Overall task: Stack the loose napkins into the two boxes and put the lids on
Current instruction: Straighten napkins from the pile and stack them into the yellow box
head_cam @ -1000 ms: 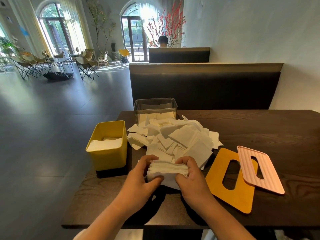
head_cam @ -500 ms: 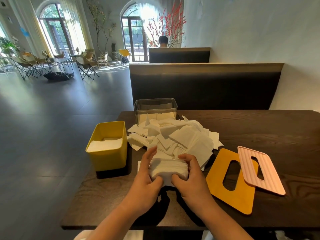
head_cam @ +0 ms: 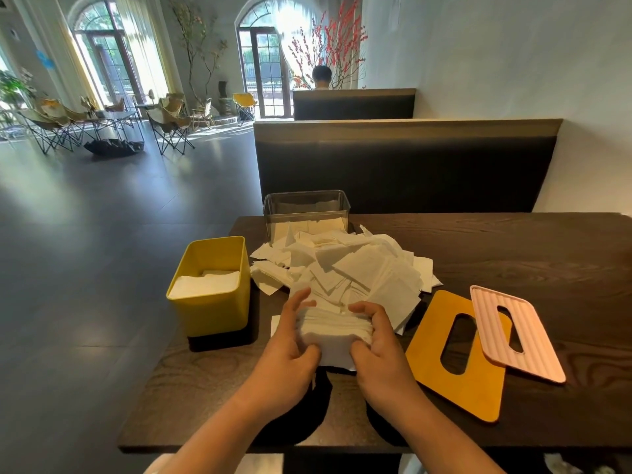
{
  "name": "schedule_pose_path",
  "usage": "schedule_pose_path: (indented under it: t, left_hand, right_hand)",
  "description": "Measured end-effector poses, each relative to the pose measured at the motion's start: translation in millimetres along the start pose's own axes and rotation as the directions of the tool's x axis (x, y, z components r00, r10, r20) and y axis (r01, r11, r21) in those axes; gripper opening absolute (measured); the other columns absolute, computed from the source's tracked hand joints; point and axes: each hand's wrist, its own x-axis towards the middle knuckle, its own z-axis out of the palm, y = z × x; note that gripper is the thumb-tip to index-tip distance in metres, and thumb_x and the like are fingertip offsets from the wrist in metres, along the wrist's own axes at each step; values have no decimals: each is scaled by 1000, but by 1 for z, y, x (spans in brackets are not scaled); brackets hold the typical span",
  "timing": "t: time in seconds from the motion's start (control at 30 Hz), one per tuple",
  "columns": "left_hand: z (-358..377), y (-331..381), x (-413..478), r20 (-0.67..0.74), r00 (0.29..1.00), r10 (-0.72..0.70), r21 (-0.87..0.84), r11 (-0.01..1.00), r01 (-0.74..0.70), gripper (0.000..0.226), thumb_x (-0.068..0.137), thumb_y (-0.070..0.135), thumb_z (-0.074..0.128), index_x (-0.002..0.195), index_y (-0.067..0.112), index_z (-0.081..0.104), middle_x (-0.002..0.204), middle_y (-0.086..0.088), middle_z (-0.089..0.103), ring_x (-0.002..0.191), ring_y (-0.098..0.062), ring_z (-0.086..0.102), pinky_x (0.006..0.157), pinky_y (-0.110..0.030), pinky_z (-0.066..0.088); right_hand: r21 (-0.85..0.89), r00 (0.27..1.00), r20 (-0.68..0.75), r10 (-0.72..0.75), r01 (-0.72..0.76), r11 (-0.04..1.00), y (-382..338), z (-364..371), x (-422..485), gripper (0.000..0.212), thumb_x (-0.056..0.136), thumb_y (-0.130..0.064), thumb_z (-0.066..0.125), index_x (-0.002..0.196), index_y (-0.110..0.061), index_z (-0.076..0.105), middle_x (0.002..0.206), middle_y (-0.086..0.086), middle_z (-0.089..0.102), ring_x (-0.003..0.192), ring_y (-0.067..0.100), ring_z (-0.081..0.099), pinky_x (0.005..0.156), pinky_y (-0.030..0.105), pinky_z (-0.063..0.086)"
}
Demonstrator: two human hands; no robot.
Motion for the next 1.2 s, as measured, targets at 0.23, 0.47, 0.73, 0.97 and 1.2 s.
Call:
schedule_pose_path:
  t: [0.23, 0.47, 0.73, 0.97, 1.2]
  left_hand:
    - [-26, 7, -1, -17, 1000, -1, 90, 996, 3, 70, 95, 3, 68, 143, 48, 46, 137, 17, 65, 131, -4, 60, 106, -33, 55]
    - [-71, 43, -1, -135, 990, 41, 155, 988, -19, 53, 96, 20, 74, 127, 56, 51, 117, 31, 66, 112, -3, 69, 87, -35, 64]
    - [-142, 75, 17, -271, 962, 31, 296, 954, 52, 38, 97, 31, 72, 130, 39, 55, 123, 15, 65, 111, -13, 68, 98, -36, 59]
    - [-215, 71, 66, -237, 968, -81, 278, 949, 148, 32, 96, 16, 73, 123, 27, 62, 114, -7, 72, 106, -25, 70, 86, -36, 57]
    - [-243, 52, 113, -185, 963, -194, 443, 858, 258, 19, 99, 23, 67, 118, 26, 66, 113, -2, 69, 108, -19, 66, 86, -28, 52]
  right_hand:
    - [153, 1000, -19, -24, 27, 988, -13, 2, 7, 56, 95, 14, 52, 119, -36, 60, 124, 1, 67, 106, 16, 71, 80, 31, 61]
    - [-88, 976, 209, -66, 87, 992, -65, 17, 32, 50, 98, -10, 65, 123, -51, 52, 130, -9, 56, 113, 19, 63, 90, 41, 63]
    - [-309, 920, 377, -102, 229, 923, -123, 68, 95, 31, 101, -20, 65, 116, -42, 50, 120, -12, 55, 106, 16, 61, 78, 24, 61]
    - [-407, 862, 505, -52, 291, 866, -144, 122, 167, 23, 100, -23, 67, 121, -27, 59, 111, -8, 61, 101, 17, 65, 88, 30, 63]
    - [-525, 786, 596, 166, 225, 821, -134, 145, 229, 21, 100, -17, 66, 120, -22, 67, 116, -2, 66, 106, 17, 64, 94, 29, 56]
